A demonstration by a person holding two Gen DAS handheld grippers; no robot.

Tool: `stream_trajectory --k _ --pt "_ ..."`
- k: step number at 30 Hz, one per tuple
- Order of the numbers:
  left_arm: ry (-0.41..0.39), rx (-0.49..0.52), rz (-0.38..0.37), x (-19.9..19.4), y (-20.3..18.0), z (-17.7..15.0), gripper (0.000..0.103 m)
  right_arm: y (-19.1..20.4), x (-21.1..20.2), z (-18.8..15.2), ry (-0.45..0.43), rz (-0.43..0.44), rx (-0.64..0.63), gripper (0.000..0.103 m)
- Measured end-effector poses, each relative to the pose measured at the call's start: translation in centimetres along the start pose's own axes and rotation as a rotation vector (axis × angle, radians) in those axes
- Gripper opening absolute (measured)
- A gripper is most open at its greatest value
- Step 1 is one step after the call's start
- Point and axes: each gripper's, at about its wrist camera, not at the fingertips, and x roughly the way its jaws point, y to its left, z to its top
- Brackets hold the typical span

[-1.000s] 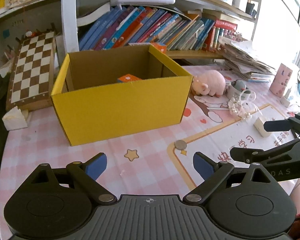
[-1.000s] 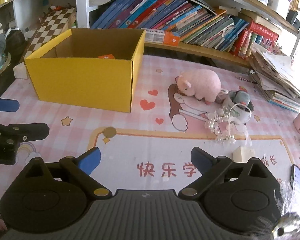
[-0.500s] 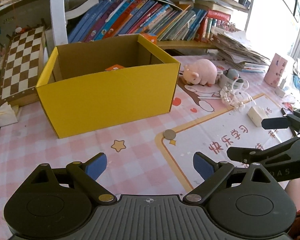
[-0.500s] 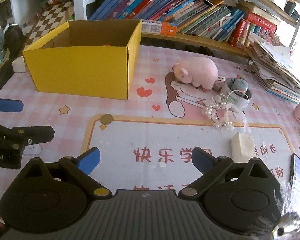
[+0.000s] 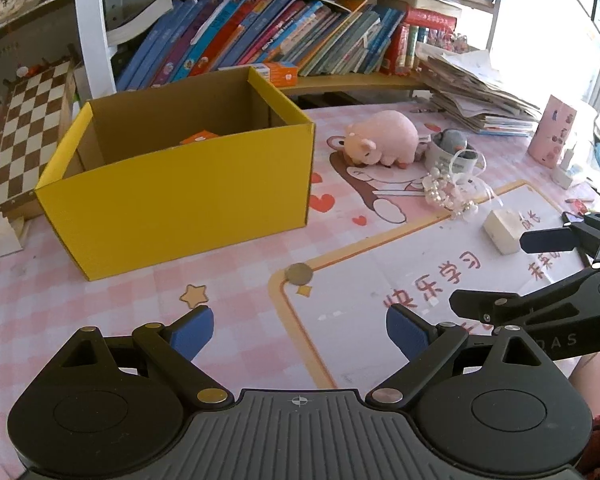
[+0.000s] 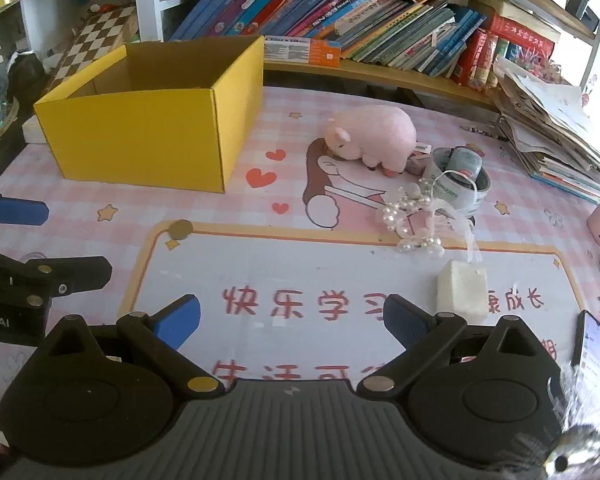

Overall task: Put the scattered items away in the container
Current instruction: 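Grasp the pearl bracelet with the left tool while the right tool grasps the white square block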

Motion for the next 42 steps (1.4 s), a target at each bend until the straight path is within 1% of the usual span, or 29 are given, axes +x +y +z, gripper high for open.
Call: stream_trajectory --k 17,27,34,39,41,42 --pt "0.01 -0.01 0.069 1.9 -7.8 2.0 0.095 -8.2 0.2 0.1 -0.018 0.066 -0.037 0.099" --pt "0.018 0.01 0.082 4.2 -12.8 3.4 0.095 -14.3 0.8 -0.5 -0.016 0.07 -0.003 0.099" --pt "0.04 0.045 0.064 6.0 -15.7 4.4 0.095 -17.6 1.6 -1.1 0.005 0.066 0.027 0.099" --pt "0.026 0.08 0.064 6.7 -17.0 5.4 0.095 -18.5 2.5 -0.8 0.014 0.107 0.017 0.095" --pt "0.02 0.086 0.071 7.0 -17.0 5.9 0.095 -18.6 3.3 -0.5 0.028 0.127 0.014 0.086" --pt "0.017 0.086 0.075 7.2 -17.0 6.2 0.095 -18.6 3.7 -0.4 0.037 0.137 0.014 0.085"
